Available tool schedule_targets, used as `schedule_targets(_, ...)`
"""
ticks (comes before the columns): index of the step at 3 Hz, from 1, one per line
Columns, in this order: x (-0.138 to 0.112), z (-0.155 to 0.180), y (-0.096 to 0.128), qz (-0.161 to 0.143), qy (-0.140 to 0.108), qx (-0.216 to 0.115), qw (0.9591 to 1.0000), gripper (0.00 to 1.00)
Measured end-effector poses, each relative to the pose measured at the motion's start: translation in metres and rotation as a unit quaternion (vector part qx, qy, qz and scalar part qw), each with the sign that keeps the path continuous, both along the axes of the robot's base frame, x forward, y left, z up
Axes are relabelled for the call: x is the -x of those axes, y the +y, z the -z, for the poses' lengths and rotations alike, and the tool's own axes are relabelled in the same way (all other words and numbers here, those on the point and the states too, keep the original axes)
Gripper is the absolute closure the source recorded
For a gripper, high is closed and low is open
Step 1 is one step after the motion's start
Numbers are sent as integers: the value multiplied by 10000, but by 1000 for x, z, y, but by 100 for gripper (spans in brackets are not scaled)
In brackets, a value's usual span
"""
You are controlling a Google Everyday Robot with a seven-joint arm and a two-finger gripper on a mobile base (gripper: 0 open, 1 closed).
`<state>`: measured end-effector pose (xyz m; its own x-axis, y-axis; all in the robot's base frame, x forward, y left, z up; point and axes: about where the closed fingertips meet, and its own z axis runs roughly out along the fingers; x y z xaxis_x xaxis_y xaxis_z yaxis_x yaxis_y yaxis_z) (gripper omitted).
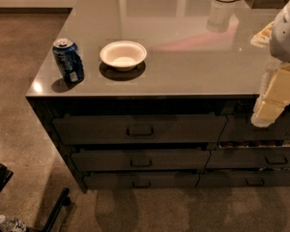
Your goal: Open top drawer
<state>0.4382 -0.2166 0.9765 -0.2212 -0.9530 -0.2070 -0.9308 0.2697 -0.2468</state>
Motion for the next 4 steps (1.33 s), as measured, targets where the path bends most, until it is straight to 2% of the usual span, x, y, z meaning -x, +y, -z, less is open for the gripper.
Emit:
schedule_targets(1,1,3,2,-32,-74,40,10000,0)
schedule_targets(2,6,31,13,-243,-105,-36,9996,0)
schedule_targets(4,-4,150,37,-342,-23,-572,9978,0)
